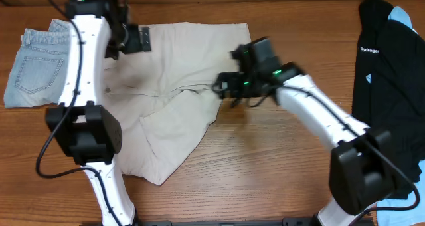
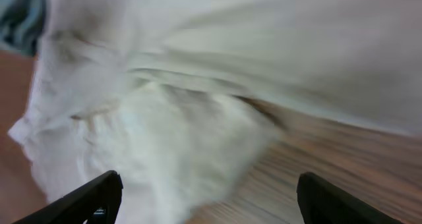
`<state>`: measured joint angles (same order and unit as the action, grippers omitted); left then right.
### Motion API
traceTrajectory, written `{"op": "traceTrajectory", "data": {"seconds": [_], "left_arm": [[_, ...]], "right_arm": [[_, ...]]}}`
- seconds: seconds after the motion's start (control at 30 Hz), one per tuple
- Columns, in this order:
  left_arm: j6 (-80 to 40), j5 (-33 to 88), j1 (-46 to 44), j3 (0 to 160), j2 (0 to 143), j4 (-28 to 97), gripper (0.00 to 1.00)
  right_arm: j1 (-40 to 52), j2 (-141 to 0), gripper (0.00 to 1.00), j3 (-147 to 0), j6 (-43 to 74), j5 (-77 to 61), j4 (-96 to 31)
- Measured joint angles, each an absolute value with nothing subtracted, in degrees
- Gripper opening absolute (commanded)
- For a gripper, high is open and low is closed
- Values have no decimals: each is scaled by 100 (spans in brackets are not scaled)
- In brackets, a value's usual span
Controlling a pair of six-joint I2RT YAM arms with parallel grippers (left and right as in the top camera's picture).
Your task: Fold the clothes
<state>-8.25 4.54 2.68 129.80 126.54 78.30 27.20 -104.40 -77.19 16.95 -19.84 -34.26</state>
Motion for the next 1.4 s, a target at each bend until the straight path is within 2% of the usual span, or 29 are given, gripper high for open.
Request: {"op": "traceTrajectory", "data": {"seconds": [0.1, 0.27, 0.57, 0.67, 0.77, 0.83, 0.9, 0.93, 1.13, 1.27, 1.4], "left_arm": [[-908, 462, 648, 13410, 12654, 7898, 100], [-913, 467, 1055, 13482, 12654, 8034, 100], [-913, 355, 1369, 13485, 12656, 8305, 100], [-913, 327, 1369, 13485, 12656, 8315, 100], [-913, 314, 1369, 13485, 12656, 8318, 100], [-913, 311, 1369, 13485, 12656, 8318, 100], [-908, 311, 1369, 13485, 12656, 8318, 100], [-908, 311, 1369, 13485, 12656, 8322, 100], [-906, 255, 1369, 13485, 12656, 8361, 100], [-897, 196, 1369, 13485, 12656, 8377, 100], [-845, 143, 1369, 13485, 12656, 8423, 100]], "right_arm": [[3524, -10440, 87, -7712, 2161, -1245, -2733], [4217, -10471, 80, -7708, 2410, -436, -1769], [4473, -11358, 75, -7712, 2812, 8, -1356], [4473, -11601, 65, -7712, 2910, 45, -1468], [4471, -11681, 62, -7712, 2989, 45, -1507], [4473, -11758, 50, -7714, 3068, 45, -1500], [4471, -11854, 33, -7714, 3124, 49, -1514], [4471, -11885, 31, -7714, 3162, 56, -1540], [4451, -11933, 4, -7773, 3249, 75, -1782], [4351, -11933, 4, -8023, 3267, 30, -2379], [3931, -11749, 4, -8713, 3168, -156, -4128]]}}
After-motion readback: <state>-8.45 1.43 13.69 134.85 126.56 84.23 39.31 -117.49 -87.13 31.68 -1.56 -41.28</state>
